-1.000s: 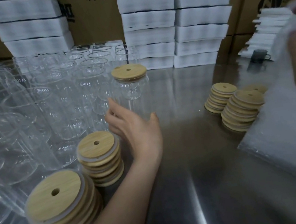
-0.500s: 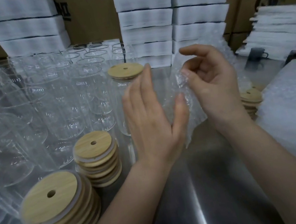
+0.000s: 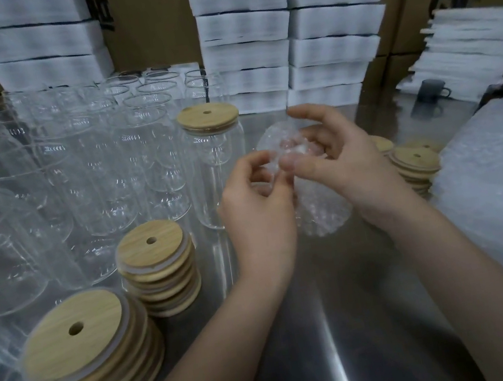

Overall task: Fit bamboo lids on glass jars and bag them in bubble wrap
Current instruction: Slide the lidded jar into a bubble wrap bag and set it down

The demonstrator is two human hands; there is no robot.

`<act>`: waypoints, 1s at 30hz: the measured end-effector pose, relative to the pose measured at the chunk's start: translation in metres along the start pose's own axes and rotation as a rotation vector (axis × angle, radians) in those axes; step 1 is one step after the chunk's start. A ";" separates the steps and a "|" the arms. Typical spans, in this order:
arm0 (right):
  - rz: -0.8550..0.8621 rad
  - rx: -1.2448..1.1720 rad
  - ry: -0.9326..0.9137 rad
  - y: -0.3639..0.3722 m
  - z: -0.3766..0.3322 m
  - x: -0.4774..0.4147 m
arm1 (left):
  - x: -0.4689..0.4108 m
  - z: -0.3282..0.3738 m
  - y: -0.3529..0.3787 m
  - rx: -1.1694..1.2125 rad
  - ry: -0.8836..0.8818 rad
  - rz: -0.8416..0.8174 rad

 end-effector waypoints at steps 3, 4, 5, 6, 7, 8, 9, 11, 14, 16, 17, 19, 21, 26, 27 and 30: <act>-0.109 -0.057 0.042 0.008 0.004 0.002 | -0.001 -0.003 -0.001 0.087 -0.026 0.017; -0.150 -0.114 0.050 0.011 0.005 0.003 | -0.001 -0.003 -0.001 0.114 -0.032 0.017; -0.190 -0.166 0.050 0.015 0.004 0.004 | -0.001 -0.002 -0.001 0.130 -0.028 0.017; -0.222 -0.205 0.043 0.017 0.002 0.005 | -0.001 -0.001 -0.001 0.137 -0.020 0.017; -0.241 -0.221 0.038 0.019 0.001 0.005 | -0.001 -0.001 -0.001 0.133 -0.011 0.015; -0.243 -0.209 0.035 0.018 0.001 0.006 | -0.001 -0.001 -0.001 0.119 -0.004 0.012; -0.227 -0.176 0.035 0.017 0.002 0.005 | -0.002 -0.002 -0.002 0.101 0.003 0.010; -0.182 -0.112 0.047 0.015 0.006 0.004 | -0.002 -0.001 -0.002 0.067 0.019 0.003; -0.122 -0.028 0.058 0.016 0.009 0.003 | 0.000 0.003 0.002 -0.052 0.078 -0.037; -0.082 0.023 0.063 0.015 0.009 0.004 | 0.002 0.005 0.005 -0.190 0.125 -0.067; -0.065 0.037 0.070 0.014 0.009 0.004 | 0.003 0.005 0.006 -0.246 0.135 -0.074; -0.040 0.054 0.103 0.012 0.012 0.004 | 0.004 0.006 0.005 -0.317 0.147 -0.077; 0.002 0.146 0.124 0.009 0.016 0.003 | 0.005 0.009 0.003 -0.389 0.157 -0.072; 0.196 0.446 -0.016 -0.011 0.005 0.004 | 0.009 0.017 0.009 -0.619 0.239 -0.192; 0.217 0.481 -0.016 -0.014 0.005 0.005 | 0.010 0.017 0.012 -0.658 0.241 -0.242; 0.286 0.541 0.034 -0.022 0.009 0.004 | 0.012 0.011 0.019 -0.817 0.225 -0.411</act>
Point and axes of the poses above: each hand's wrist, its own x-axis away from the middle knuckle, its own y-axis out of the palm, z = x × y, the point moved 8 cm from there along -x, towards the middle knuckle, and after that the axes turned 1 degree about y, right-handed, at the moved point
